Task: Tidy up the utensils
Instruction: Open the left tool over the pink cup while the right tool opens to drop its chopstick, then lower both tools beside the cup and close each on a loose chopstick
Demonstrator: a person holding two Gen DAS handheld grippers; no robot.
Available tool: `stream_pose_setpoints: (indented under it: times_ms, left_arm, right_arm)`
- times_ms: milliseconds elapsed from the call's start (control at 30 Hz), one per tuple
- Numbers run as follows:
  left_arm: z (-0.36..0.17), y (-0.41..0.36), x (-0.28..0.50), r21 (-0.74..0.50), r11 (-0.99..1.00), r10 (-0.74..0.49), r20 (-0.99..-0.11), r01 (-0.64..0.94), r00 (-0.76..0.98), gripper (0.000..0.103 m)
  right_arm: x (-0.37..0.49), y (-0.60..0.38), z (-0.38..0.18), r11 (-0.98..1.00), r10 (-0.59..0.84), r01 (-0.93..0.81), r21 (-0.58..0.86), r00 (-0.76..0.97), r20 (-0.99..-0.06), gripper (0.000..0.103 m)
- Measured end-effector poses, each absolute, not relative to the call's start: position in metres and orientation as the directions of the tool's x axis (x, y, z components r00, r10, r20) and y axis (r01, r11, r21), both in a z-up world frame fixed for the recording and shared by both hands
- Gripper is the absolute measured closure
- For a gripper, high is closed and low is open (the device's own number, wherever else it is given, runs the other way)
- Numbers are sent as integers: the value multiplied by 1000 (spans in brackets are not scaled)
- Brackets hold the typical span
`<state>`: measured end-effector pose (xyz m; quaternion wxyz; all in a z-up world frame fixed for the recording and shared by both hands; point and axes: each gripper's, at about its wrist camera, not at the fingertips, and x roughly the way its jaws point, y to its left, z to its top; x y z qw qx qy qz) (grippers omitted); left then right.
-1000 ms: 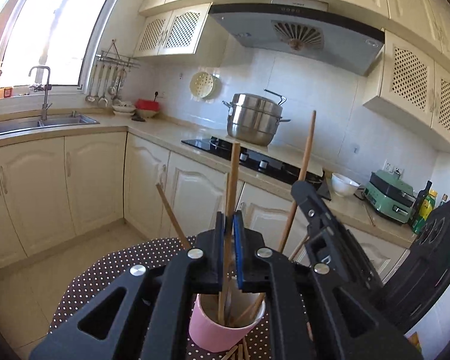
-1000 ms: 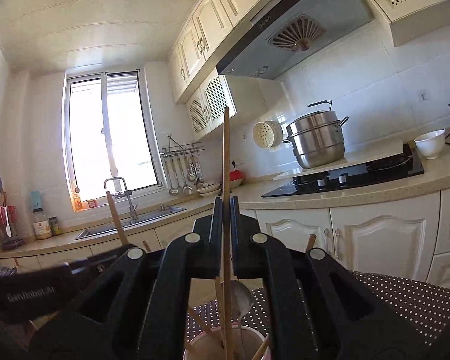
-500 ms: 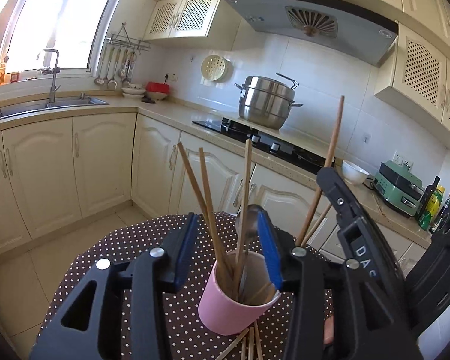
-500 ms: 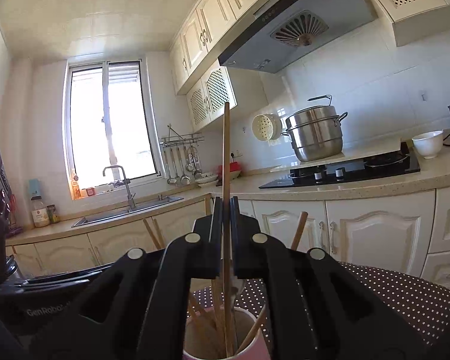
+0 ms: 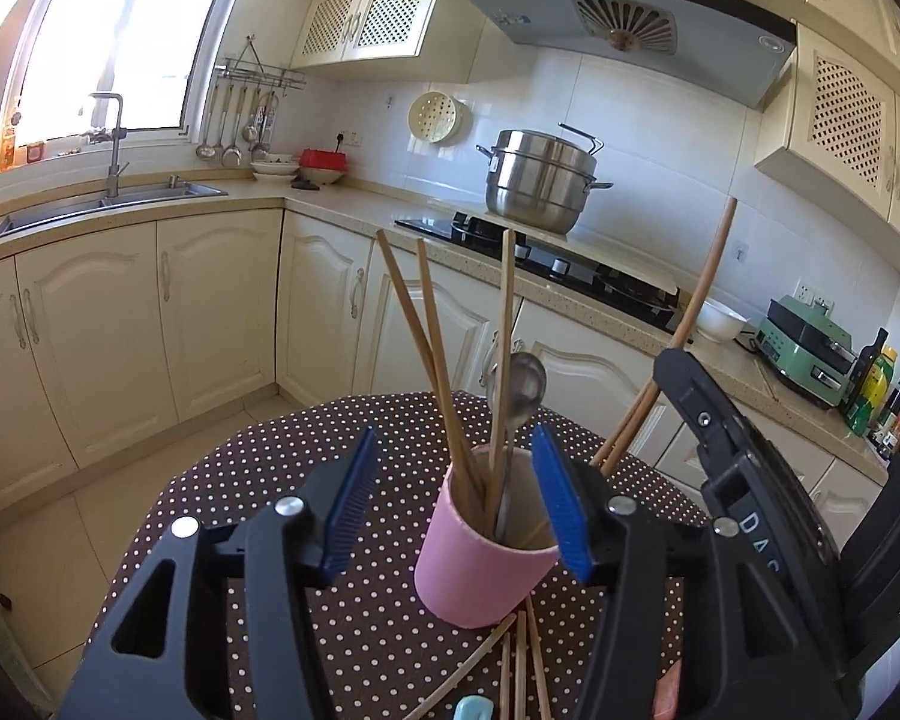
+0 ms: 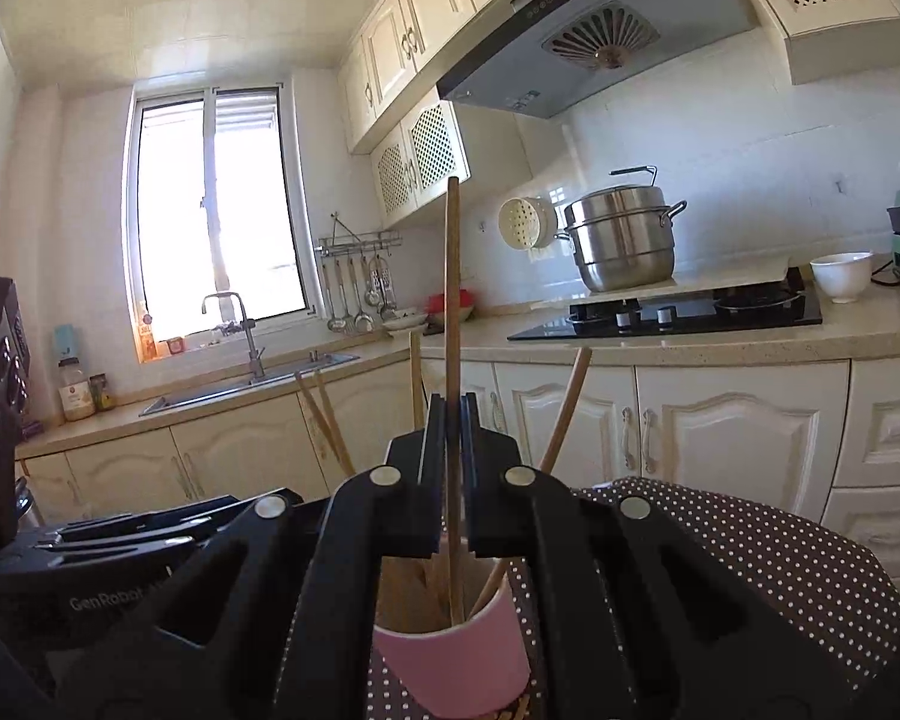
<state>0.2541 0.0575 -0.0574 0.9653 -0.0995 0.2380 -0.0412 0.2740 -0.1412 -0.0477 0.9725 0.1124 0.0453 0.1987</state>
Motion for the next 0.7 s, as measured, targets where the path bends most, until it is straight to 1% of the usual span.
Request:
stream_pose_setpoints:
  times_ms: [100, 200, 267, 300, 333, 400, 500, 600, 700]
  left_arm:
    - [-58, 59, 246, -208, 978, -124, -455, 30, 882, 49]
    - [-57, 61, 239, -211, 977, -128, -455, 33, 881, 46]
    - [-57, 62, 236, -210, 977, -126, -455, 31, 881, 45]
    - [-56, 62, 233, -209, 977, -127, -455, 32, 881, 45]
    - [-56, 62, 234, -209, 977, -128, -455, 34, 881, 44]
    - [-56, 63, 227, -202, 979, -126, -458, 35, 880, 43]
    - [-57, 65, 217, -193, 980, -133, -474, 44, 870, 42]
    - [-62, 69, 214, -200, 978, -161, -522, 64, 838, 42]
    - [-75, 69, 216, -199, 975, -201, -602, 98, 773, 42]
  right_arm:
    - [269, -141, -49, 901, 388, -364, 235, 920, -63, 97]
    - [265, -143, -48, 901, 390, -361, 242, 917, -85, 96]
    - [260, -143, -47, 901, 390, -360, 241, 916, -93, 92]
    - [257, -143, -46, 902, 391, -361, 238, 916, -93, 88]
    - [254, -143, -45, 903, 389, -360, 234, 917, -93, 82]
    - [248, -143, -43, 904, 391, -362, 229, 916, -91, 77]
    - [237, -146, -42, 910, 381, -354, 216, 919, -99, 77]
    - [232, -150, -44, 918, 367, -334, 214, 920, -136, 77]
    - [231, -155, -52, 929, 347, -303, 214, 914, -211, 77]
